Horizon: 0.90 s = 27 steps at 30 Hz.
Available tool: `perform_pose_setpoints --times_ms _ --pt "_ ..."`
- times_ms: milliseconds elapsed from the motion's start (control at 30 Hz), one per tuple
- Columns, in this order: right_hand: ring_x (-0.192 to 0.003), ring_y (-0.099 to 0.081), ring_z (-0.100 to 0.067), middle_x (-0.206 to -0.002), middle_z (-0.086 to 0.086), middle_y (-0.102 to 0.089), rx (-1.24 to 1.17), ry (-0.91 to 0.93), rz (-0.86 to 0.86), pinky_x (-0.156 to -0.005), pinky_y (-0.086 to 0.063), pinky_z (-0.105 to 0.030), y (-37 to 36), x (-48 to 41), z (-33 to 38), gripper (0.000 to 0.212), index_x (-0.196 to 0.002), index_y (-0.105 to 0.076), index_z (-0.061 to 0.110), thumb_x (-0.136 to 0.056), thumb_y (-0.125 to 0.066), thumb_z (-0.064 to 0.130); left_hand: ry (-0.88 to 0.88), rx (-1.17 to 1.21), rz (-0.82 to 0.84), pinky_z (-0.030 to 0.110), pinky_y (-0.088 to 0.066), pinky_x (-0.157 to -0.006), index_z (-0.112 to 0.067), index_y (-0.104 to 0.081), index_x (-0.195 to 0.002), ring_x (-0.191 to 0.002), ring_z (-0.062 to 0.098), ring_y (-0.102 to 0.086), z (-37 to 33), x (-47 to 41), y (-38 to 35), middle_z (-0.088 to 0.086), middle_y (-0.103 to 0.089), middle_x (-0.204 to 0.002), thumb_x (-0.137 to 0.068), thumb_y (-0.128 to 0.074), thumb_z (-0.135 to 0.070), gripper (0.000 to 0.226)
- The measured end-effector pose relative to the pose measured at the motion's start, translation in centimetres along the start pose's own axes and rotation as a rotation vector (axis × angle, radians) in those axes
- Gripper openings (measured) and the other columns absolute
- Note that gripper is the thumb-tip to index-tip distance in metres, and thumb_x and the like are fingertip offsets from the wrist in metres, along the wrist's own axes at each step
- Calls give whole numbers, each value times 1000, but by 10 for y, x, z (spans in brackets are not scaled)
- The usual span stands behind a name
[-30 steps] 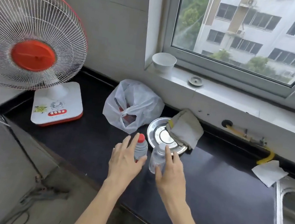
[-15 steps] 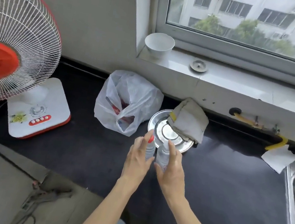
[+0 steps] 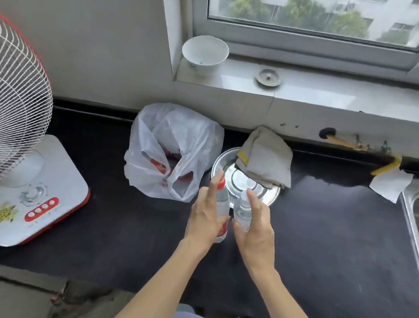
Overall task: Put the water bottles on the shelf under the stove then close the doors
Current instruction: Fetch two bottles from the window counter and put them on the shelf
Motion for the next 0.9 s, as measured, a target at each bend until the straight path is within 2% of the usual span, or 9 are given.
perform_pose_setpoints --times_ms 167,267,367,500,567,700,800,900 --pt "-104 -66 -22 -137 3 -54 -55 -220 -190 -77 -59 -36 3 18 -3 92 -161 -31 43 -91 -82 13 -37 2 92 53 -63 -89 -60 -11 -165 -109 22 -64 -2 -6 4 0 -52 -125 -89 -82 -10 116" --pt "-98 -60 -18 -137 1 -53 -118 -377 -322 -78 -56 -38 6 38 1 90 -159 -30 47 -91 -81 15 -115 17 135 52 -64 -85 -62 -17 -164 -101 22 -66 -1 -6 4 -1 -55 -118 -89 -78 -8 111" --pt "-101 -59 -17 -133 3 -55 -151 -460 -357 -82 -54 -36 12 64 0 92 -158 -30 51 -91 -82 17 -164 12 167 50 -62 -86 -61 -24 -163 -98 22 -65 -5 2 3 -1 -57 -114 -90 -74 -8 103" --pt "-113 -61 -20 -133 3 -58 -145 -497 -402 -93 -55 -38 26 98 -6 95 -159 -31 51 -88 -86 19 -199 30 210 46 -60 -92 -63 -27 -160 -107 22 -66 -23 20 -2 -6 -60 -123 -90 -72 -8 100" --pt "-114 -60 -19 -134 4 -59 -138 -513 -424 -97 -56 -42 37 114 -11 97 -159 -32 51 -87 -87 18 -220 41 234 43 -59 -95 -64 -28 -159 -113 22 -66 -38 34 -7 -9 -60 -129 -90 -72 -7 100" --pt "-112 -55 -12 -131 13 -56 -174 -527 -488 -102 -54 -42 76 152 -18 101 -158 -32 53 -84 -89 16 -311 75 246 41 -59 -99 -61 -30 -159 -122 16 -63 -78 66 -19 -11 -60 -138 -87 -76 -4 103" --pt "-120 -60 -18 -137 7 -60 -184 -509 -552 -106 -56 -48 119 186 -26 103 -159 -34 49 -81 -92 16 -426 55 258 46 -62 -94 -56 -29 -162 -115 16 -64 -117 97 -35 -8 -61 -133 -84 -80 3 110" --pt "-125 -60 -12 -140 15 -59 -240 -473 -660 -110 -55 -48 169 228 -32 105 -159 -37 48 -79 -95 12 -540 31 264 52 -62 -86 -52 -29 -163 -101 24 -66 -160 139 -55 -2 -61 -123 -81 -82 6 113"
Point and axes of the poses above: each hand's wrist, its own x-axis away from the middle knuckle, its own y-axis out of the back of the hand, z = x × y, the point moved 5 cm from there along -x, towards the middle knuckle
